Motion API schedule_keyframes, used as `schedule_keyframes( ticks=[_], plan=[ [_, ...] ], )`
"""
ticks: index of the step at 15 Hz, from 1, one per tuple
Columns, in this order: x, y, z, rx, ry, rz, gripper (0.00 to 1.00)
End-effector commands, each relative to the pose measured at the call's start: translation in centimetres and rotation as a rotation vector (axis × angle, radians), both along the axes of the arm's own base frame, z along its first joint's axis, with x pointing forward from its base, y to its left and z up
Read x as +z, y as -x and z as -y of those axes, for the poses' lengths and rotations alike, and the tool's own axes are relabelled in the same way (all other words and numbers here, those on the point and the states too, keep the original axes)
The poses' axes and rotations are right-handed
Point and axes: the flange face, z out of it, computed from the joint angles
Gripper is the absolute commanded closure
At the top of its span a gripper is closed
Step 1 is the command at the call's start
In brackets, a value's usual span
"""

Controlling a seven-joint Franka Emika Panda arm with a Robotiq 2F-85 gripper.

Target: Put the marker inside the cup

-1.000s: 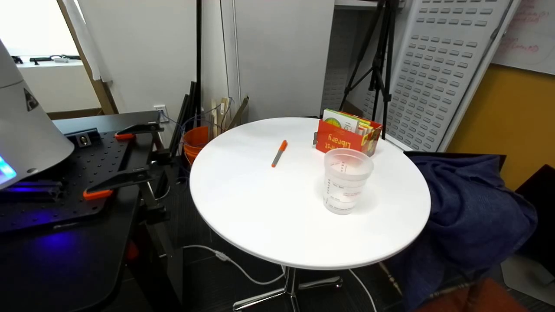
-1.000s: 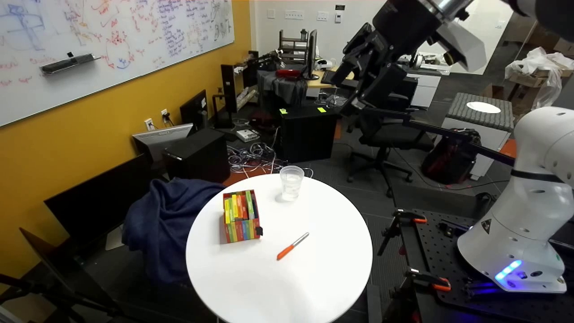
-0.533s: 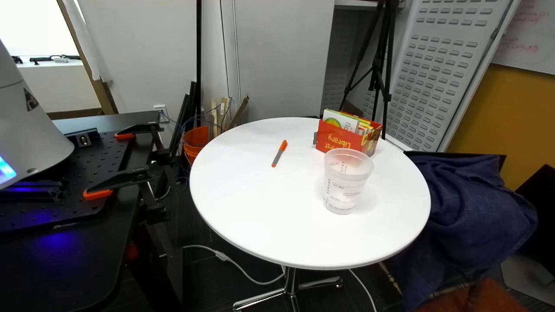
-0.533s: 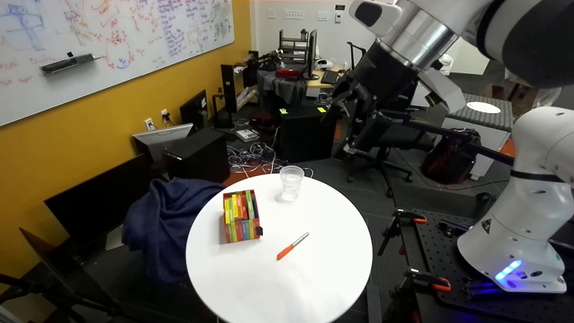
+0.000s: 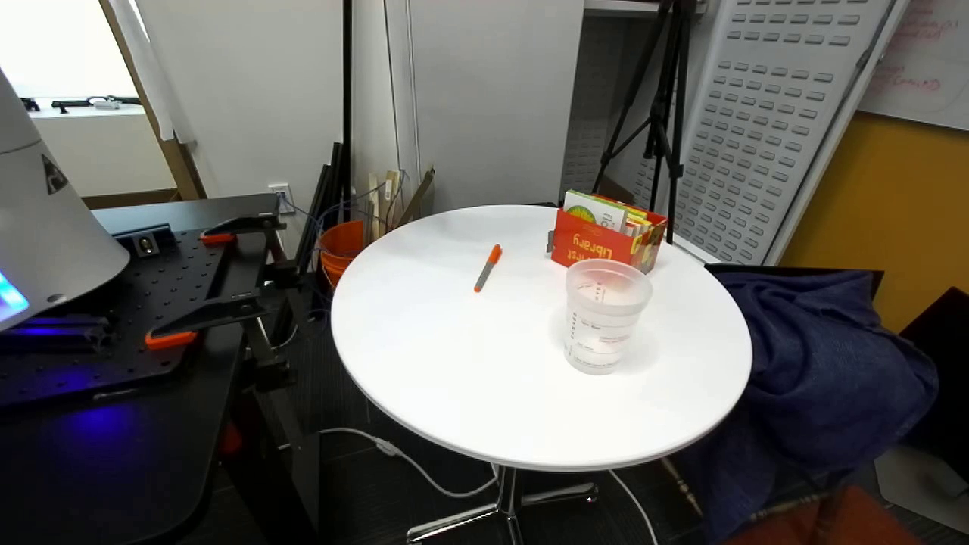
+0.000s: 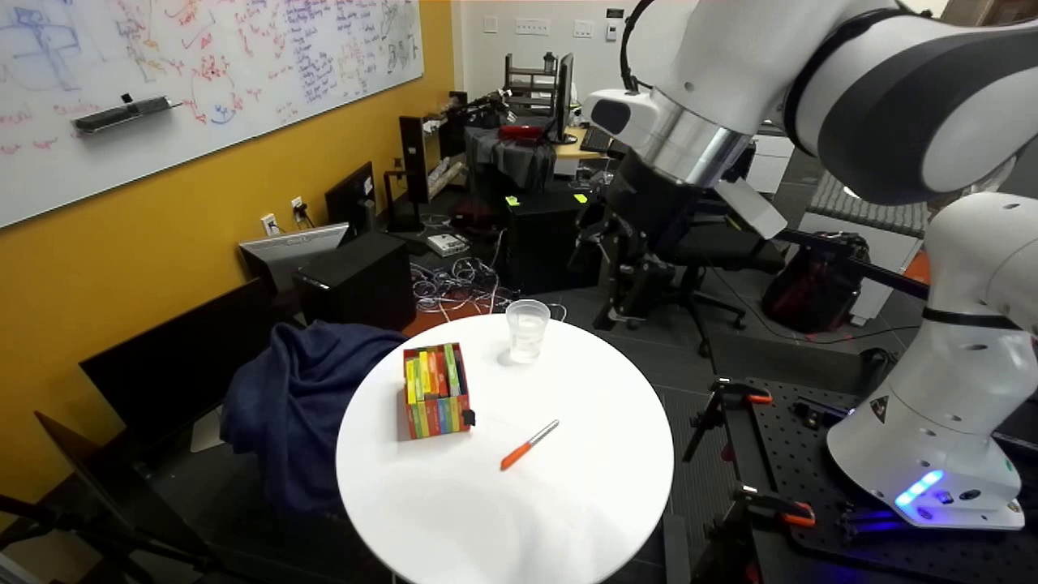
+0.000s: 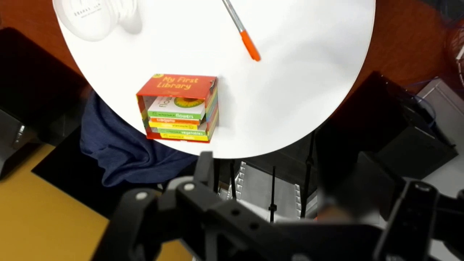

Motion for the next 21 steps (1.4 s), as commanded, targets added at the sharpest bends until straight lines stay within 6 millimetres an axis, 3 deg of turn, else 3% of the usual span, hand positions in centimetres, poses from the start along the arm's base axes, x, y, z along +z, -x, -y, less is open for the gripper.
schedule_keyframes(
  ticks=[1,4,5,12,21],
  plan=[
    [-2.1,-1.1,0.3,0.081,0.026,-0.039,0.0],
    [-3.9,-1.6,0.4,0.125,0.05,-0.082,0.0],
    [-3.2,-0.7,0.3,0.087,0.038,-0.079,0.0],
    [-3.8,-1.0,0.5,0.101,0.034,-0.098,0.0],
    [-9.0,-2.7,3.1,0.226,0.05,-0.206,0.0]
  ],
)
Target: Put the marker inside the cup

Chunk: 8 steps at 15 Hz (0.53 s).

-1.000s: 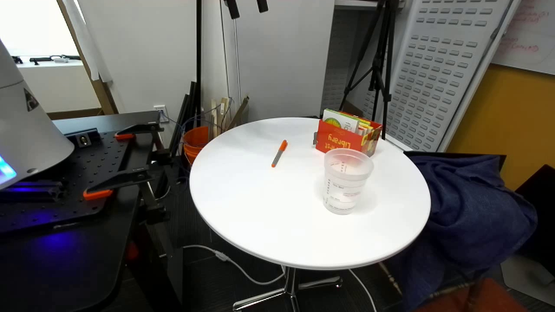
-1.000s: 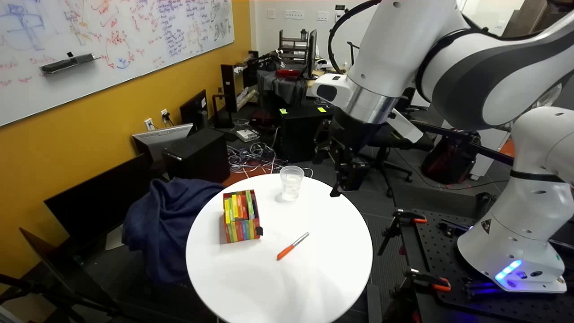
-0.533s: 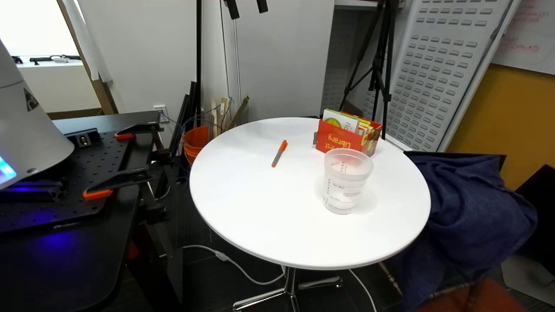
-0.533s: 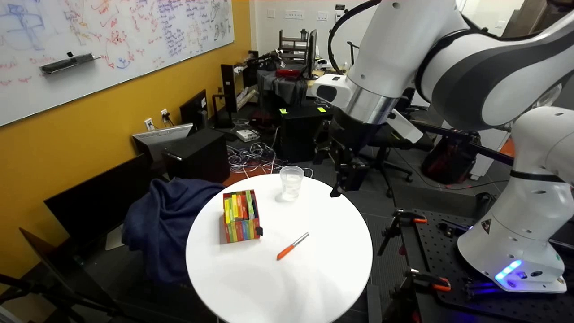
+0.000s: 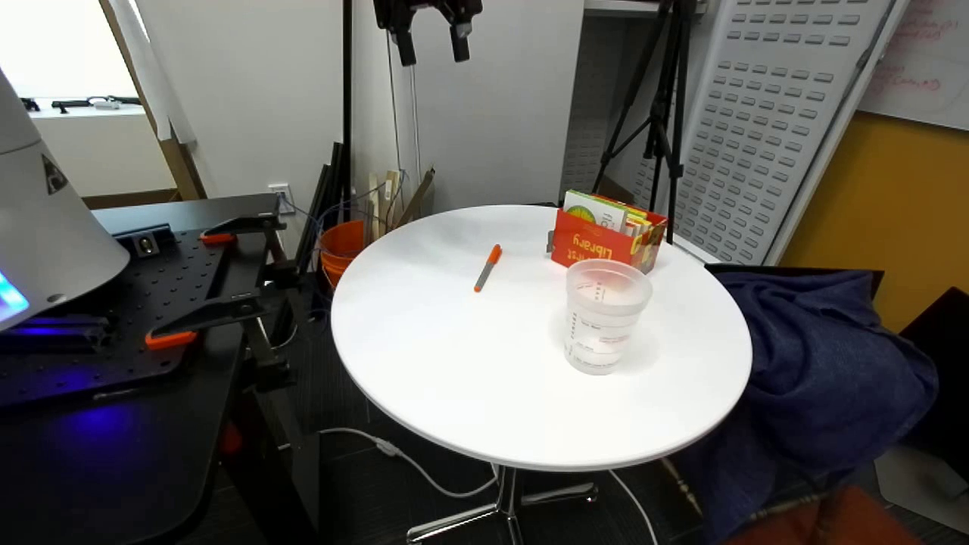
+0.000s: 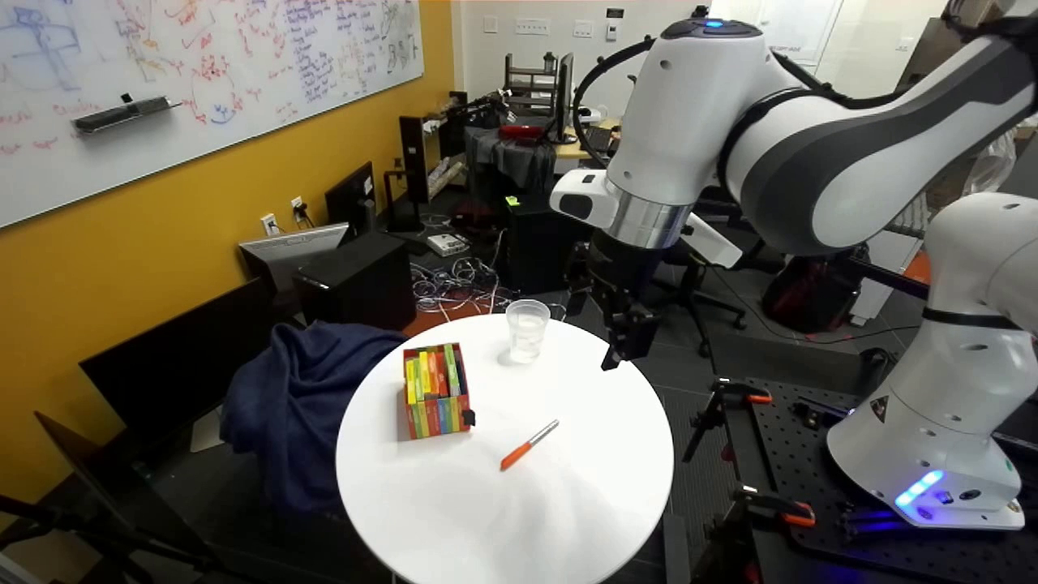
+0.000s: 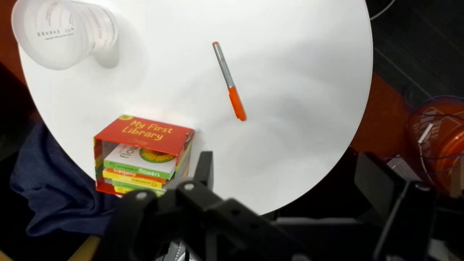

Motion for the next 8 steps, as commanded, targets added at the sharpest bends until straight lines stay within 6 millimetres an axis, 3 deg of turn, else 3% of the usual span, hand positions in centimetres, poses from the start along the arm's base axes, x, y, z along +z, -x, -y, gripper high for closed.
schedule_keyframes(
  ticks=[1,8],
  plan=[
    [-2.3,-1.4,1.5,0.095,-0.004,-0.042,0.0],
    [-7.3,-4.2,4.1,0.249,0.016,-0.057,0.0]
  ],
)
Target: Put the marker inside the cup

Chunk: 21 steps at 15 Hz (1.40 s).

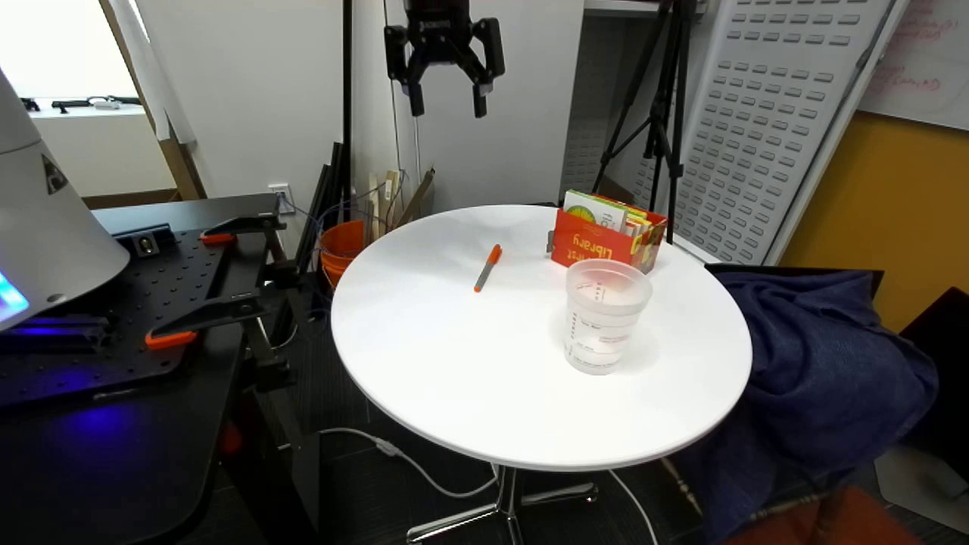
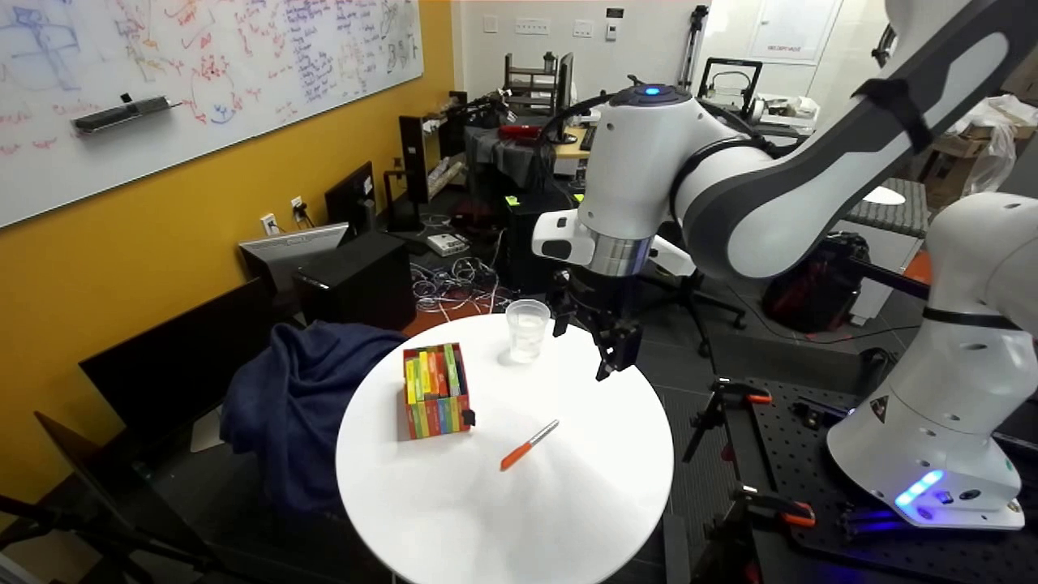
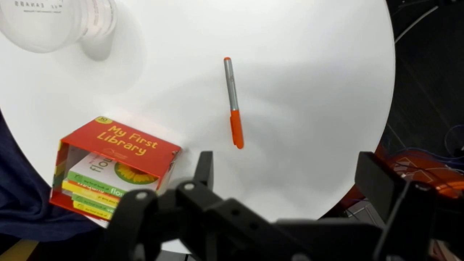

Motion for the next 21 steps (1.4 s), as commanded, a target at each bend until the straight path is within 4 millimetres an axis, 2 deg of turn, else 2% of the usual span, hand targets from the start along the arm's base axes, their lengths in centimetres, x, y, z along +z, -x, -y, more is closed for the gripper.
schedule_keyframes(
  ticks=[1,5,11,18,19,21],
  plan=[
    [-2.4,-2.8,1.1,0.065,-0.01,0.026,0.0],
    [-5.1,-5.0,1.6,0.118,-0.037,0.025,0.0],
    [-9.1,-7.0,1.8,0.15,-0.116,-0.023,0.0],
    [-13.5,-8.1,2.9,0.115,-0.156,-0.118,0.0],
    [-12.8,-7.3,2.6,0.111,-0.134,-0.093,0.0],
    [-13.8,-7.5,2.8,0.103,-0.141,-0.107,0.0]
  ],
)
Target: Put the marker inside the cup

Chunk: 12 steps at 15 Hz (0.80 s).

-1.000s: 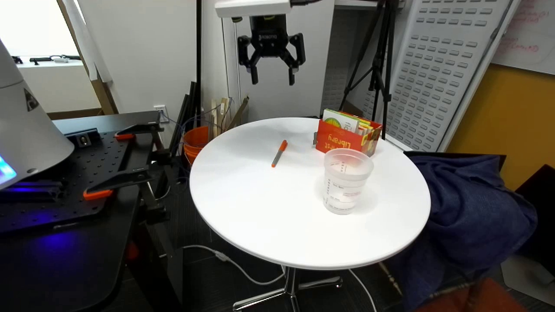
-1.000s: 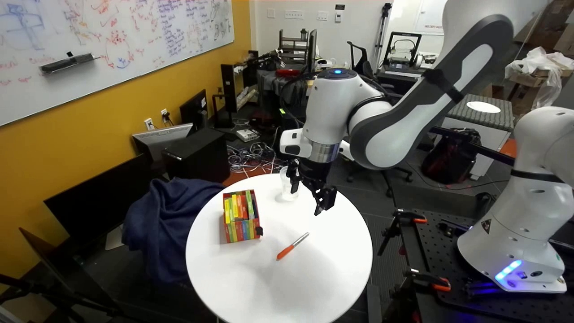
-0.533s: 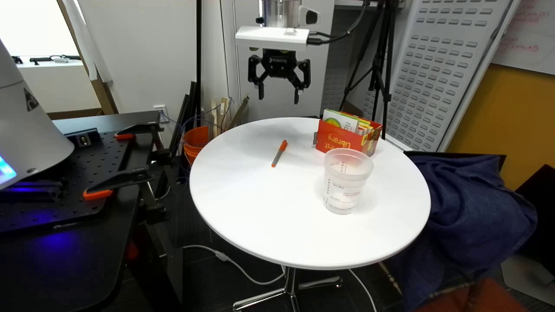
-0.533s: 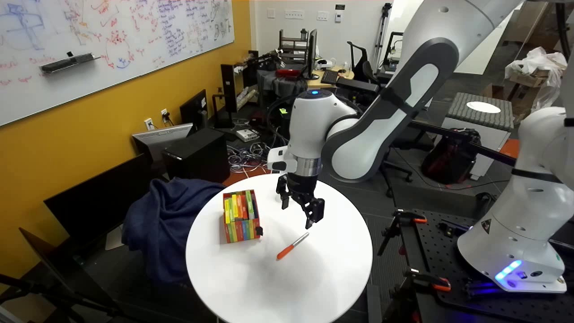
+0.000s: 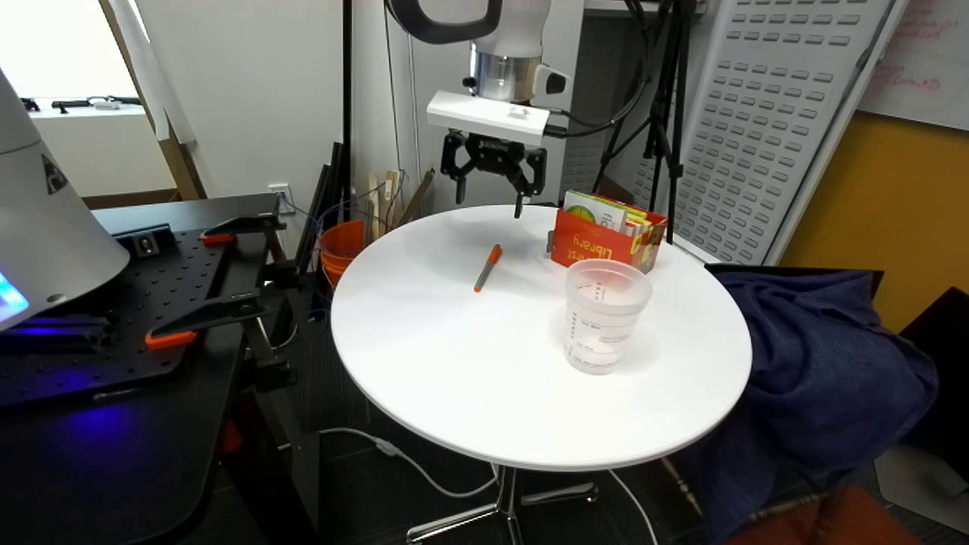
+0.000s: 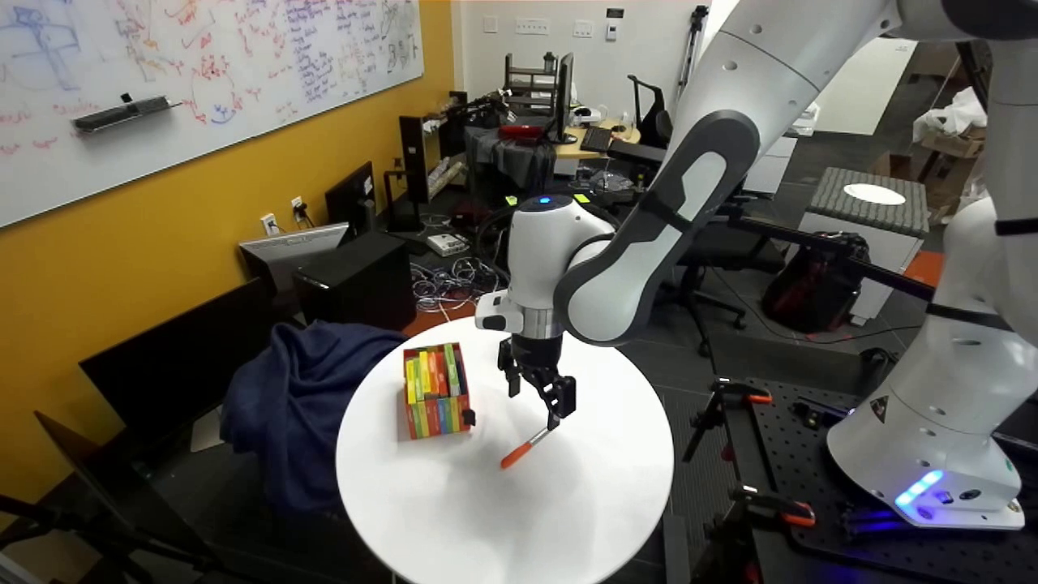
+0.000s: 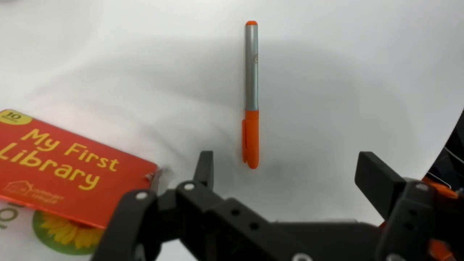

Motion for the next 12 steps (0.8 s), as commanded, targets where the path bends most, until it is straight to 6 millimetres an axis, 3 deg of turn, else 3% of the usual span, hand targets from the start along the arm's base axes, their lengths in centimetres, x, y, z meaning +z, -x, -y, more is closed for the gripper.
schedule_keyframes(
  ticks=[1,4,12],
  plan=[
    [-0.1,-0.1,0.0,-0.001,-0.001,-0.002,0.0],
    [-0.3,-0.3,0.1,0.005,0.004,-0.001,0.0],
    [-3.0,-0.5,0.7,0.073,0.034,0.009,0.0]
  ],
)
